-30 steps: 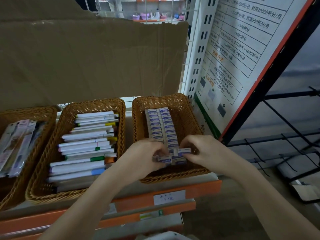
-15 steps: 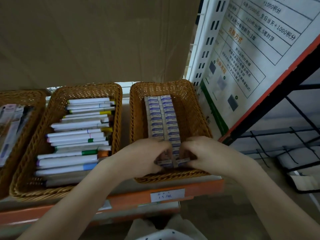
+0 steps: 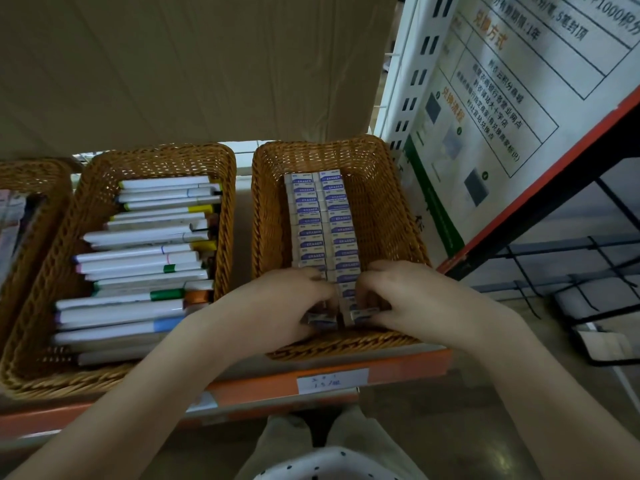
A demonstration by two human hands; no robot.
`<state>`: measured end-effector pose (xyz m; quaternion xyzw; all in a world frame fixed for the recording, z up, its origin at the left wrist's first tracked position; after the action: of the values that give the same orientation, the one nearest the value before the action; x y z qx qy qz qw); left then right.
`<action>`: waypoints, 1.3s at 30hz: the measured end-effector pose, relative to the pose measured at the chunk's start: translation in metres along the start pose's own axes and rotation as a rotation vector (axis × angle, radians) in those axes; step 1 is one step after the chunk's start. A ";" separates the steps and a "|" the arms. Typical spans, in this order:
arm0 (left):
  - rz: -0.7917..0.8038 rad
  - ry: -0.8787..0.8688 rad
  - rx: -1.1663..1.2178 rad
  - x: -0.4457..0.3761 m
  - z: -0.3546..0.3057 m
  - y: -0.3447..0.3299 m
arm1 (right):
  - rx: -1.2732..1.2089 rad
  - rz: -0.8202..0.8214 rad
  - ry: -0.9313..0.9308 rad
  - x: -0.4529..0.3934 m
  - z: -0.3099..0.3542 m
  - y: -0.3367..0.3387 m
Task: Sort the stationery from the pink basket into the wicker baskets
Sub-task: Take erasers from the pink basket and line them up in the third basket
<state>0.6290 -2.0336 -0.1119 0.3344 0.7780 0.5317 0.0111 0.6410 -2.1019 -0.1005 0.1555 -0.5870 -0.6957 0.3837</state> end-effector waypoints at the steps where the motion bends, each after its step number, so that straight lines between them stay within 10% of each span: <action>1: 0.020 0.002 0.007 0.000 0.000 0.000 | -0.005 0.006 0.002 0.000 0.000 -0.001; 23: 0.253 0.112 -0.227 -0.008 -0.008 -0.015 | -0.002 0.030 -0.019 -0.007 0.004 -0.005; 31: 0.032 -0.023 -0.220 0.006 -0.011 0.008 | 0.023 0.090 -0.109 -0.006 -0.003 0.000; 39: -0.332 0.048 -0.336 0.006 -0.007 0.046 | 0.147 -0.236 -0.284 -0.005 -0.010 0.019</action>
<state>0.6457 -2.0265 -0.0685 0.1828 0.7231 0.6523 0.1351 0.6573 -2.1059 -0.0865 0.1511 -0.6621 -0.7062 0.2004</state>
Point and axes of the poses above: each hand's wrist, its own x-axis away from the middle knuckle, its own y-axis out of the back of the hand, z = x × y, the point moved 10 cm from there along -x, towards the middle knuckle, and after that the axes turned 6 degrees about x, right-handed, at the moved point
